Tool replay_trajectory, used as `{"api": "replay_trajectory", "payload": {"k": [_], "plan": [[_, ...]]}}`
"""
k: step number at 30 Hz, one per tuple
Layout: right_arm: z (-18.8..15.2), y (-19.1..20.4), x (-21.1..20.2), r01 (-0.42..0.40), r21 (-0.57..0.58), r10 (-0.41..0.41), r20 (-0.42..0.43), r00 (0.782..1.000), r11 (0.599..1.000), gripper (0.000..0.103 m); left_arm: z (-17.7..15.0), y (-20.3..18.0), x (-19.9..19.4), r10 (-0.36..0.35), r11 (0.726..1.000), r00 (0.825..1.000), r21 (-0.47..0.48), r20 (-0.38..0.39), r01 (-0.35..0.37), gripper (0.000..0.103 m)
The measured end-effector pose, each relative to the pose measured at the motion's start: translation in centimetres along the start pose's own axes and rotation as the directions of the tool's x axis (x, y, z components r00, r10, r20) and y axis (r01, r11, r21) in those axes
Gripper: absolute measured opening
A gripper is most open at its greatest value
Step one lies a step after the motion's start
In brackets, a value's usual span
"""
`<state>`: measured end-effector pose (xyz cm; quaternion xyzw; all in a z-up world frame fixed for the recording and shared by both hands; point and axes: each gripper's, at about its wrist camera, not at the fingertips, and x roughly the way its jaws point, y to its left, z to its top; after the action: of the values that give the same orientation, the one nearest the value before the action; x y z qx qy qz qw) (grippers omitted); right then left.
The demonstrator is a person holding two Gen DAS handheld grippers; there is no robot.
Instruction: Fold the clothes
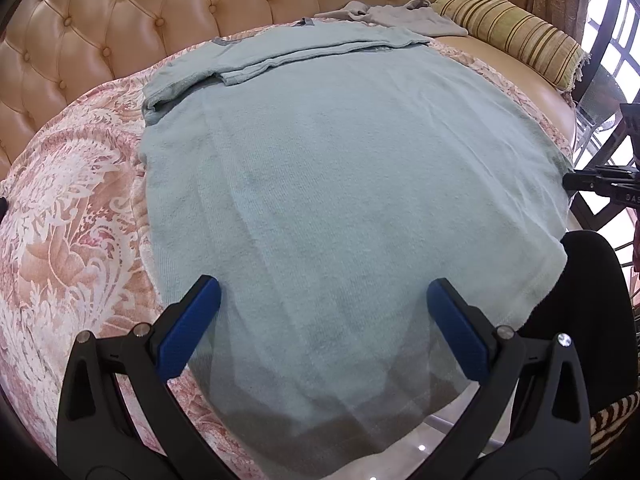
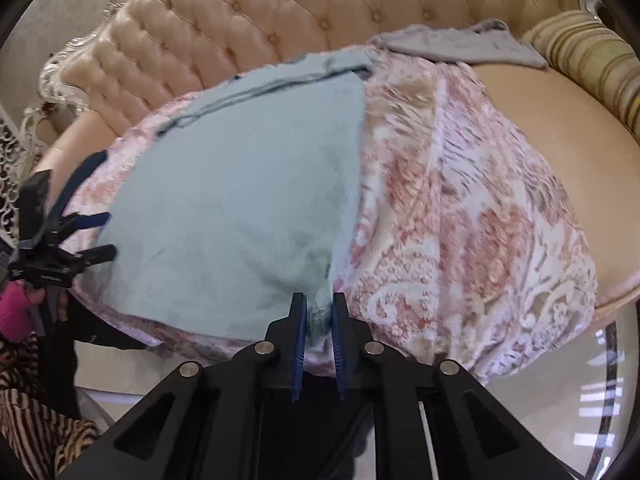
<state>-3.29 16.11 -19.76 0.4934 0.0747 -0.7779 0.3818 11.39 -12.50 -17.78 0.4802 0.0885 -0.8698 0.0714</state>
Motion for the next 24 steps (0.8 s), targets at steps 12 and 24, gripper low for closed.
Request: {"api": "replay_trajectory", "payload": {"k": [12, 24], "plan": [[0.3, 3.5, -2.2, 0.102, -0.142, -0.095, 0.058, 0.994, 0.985, 0.009, 0.0, -0.1, 0.1, -0.002, 1.000, 1.000, -0.001, -0.001, 0.002, 0.103], [0.0, 1.2, 0.4, 0.043, -0.039, -0.044, -0.003, 0.999, 0.998, 0.011, 0.0, 0.1, 0.1, -0.004, 1.000, 1.000, -0.002, 0.002, 0.004, 0.103]]}}
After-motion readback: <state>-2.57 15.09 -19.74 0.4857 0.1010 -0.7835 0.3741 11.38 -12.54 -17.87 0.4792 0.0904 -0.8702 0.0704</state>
